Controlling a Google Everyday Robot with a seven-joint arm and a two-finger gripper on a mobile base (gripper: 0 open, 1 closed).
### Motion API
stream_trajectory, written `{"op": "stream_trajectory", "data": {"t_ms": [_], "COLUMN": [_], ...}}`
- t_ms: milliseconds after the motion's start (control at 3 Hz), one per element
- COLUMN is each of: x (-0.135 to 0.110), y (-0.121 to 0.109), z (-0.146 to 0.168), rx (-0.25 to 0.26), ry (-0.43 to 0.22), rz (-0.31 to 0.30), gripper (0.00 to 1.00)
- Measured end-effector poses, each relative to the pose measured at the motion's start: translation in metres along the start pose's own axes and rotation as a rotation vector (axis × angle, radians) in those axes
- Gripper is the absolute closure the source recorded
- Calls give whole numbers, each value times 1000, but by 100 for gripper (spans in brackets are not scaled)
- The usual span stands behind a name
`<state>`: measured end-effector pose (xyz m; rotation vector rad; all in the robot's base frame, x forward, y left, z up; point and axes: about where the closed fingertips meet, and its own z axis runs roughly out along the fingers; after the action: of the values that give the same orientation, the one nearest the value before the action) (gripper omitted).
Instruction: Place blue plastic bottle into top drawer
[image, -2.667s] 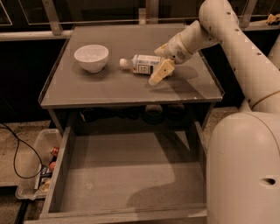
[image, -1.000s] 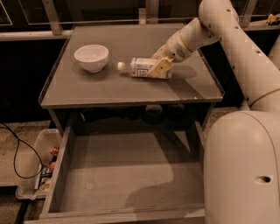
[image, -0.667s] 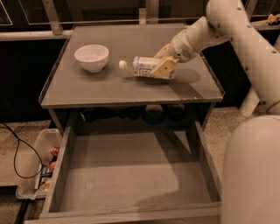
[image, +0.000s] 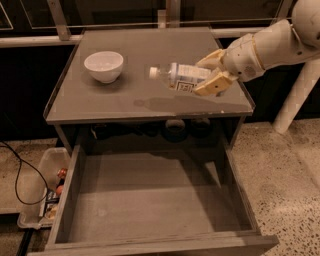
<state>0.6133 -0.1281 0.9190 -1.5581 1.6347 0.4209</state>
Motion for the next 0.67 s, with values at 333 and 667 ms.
{"op": "stream_trajectory", "data": {"t_ms": [333,667], "x": [10,34], "y": [50,101], "z": [-10,-2], "rx": [-3,-22], "ry": [-8,-11], "rz": [-35,-32], "gripper": [100,100]}}
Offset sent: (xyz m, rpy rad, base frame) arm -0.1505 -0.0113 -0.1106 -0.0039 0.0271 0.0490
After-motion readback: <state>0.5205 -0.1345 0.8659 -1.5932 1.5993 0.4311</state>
